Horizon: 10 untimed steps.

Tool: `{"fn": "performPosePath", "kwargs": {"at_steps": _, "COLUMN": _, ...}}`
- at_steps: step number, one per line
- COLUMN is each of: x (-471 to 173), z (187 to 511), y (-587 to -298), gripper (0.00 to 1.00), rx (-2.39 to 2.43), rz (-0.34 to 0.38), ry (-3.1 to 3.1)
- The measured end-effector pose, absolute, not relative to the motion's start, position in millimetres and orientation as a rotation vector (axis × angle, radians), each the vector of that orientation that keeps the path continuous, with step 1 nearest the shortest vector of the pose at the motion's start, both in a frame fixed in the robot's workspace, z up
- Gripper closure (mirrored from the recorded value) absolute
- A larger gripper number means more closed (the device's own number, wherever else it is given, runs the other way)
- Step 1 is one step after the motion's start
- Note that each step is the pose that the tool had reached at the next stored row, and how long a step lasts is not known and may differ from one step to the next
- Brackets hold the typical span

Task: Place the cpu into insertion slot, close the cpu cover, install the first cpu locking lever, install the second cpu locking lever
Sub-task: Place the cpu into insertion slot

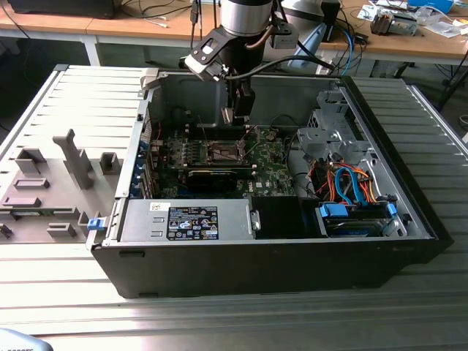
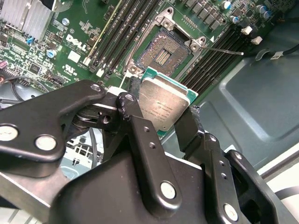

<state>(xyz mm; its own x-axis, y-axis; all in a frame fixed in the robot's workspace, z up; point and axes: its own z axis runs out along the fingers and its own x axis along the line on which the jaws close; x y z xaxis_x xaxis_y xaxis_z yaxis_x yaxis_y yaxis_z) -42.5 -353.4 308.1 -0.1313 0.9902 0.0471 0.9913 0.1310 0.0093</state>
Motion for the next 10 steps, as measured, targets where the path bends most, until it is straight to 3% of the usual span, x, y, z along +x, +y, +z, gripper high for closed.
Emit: {"fn": "performPosePath", "kwargs": {"at_steps": 10, "x": -42.6, "z": 308.0, "y": -353.4, "gripper": 0.46, "rx": -2.062, "rz": -0.059, "ry": -2.33}}
